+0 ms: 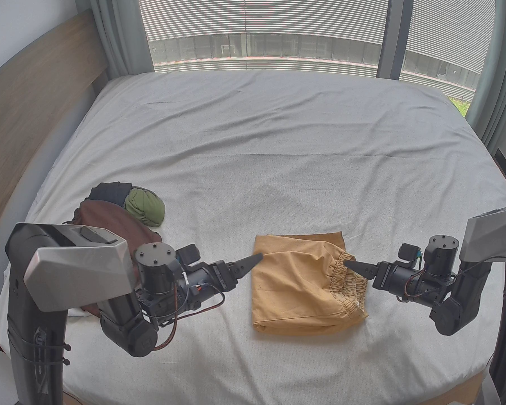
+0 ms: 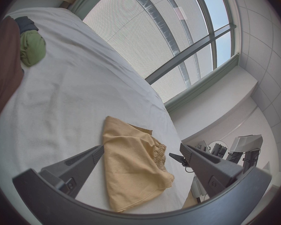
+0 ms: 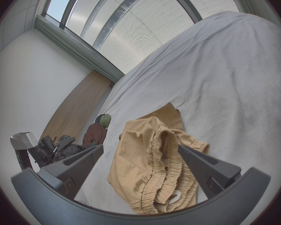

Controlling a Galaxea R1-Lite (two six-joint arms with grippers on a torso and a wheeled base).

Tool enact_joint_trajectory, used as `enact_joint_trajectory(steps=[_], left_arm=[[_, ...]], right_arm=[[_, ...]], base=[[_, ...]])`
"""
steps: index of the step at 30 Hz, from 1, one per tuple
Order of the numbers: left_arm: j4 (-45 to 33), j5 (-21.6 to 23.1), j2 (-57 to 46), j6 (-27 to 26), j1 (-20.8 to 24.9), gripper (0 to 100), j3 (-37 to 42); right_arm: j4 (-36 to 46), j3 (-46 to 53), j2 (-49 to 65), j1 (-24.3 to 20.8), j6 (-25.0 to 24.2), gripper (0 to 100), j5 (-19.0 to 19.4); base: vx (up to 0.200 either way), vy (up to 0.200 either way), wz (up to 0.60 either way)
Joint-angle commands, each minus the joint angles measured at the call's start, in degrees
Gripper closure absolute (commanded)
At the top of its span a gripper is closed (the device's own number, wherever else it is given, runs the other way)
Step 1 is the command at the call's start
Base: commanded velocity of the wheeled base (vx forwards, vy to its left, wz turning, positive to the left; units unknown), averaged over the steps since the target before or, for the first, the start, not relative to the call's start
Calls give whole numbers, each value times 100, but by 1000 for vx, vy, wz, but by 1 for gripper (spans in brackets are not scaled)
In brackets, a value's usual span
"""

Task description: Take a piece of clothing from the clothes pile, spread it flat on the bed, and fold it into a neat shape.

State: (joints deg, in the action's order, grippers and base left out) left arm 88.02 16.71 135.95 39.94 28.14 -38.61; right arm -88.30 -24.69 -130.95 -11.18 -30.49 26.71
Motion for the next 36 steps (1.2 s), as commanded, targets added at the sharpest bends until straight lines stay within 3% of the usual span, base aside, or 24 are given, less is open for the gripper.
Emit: enact_joint_trajectory(steps=[1, 24, 25, 36], left_arm=[[67, 16, 19, -30, -256, 0, 161], [75, 25, -16, -56, -230, 0, 187], [75, 25, -7, -56, -230, 0, 178], [75, 25, 63, -65, -203, 0, 196]], right_arm=[[-3, -80, -317, -174, -1, 0, 27], [-12, -1038, -1064, -367, -89, 0, -210], [-12, -1038, -1064, -367, -106, 100, -210], [-12, -1021, -941, -174, -317, 100, -201]], base=[[0, 0, 0], [0, 0, 0], [0, 0, 0], [0, 0, 0]])
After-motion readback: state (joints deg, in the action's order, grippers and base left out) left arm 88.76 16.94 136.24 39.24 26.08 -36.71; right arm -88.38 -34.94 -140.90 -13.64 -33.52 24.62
